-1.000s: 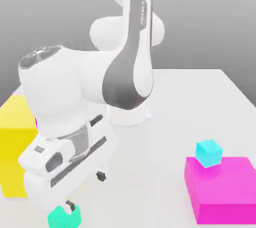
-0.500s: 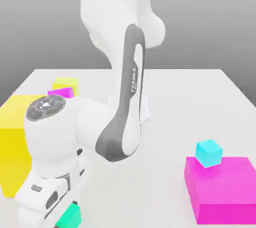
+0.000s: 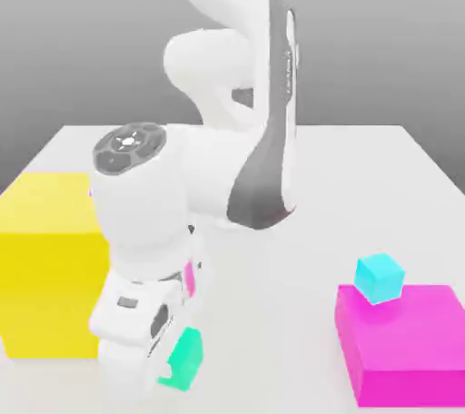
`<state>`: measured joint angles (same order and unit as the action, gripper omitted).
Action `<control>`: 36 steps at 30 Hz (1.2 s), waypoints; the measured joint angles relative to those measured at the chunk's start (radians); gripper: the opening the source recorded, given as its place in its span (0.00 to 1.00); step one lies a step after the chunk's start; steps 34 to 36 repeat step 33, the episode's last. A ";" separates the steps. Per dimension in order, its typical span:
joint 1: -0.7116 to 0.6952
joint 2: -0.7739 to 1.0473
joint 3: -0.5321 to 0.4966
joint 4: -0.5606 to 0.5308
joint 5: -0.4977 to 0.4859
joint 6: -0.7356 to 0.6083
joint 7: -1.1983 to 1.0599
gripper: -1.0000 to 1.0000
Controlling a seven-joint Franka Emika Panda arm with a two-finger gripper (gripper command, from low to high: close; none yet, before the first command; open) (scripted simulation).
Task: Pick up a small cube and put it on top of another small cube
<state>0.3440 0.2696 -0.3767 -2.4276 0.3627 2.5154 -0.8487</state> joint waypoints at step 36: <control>0.312 -0.487 0.278 -0.256 -0.395 -0.048 0.422 1.00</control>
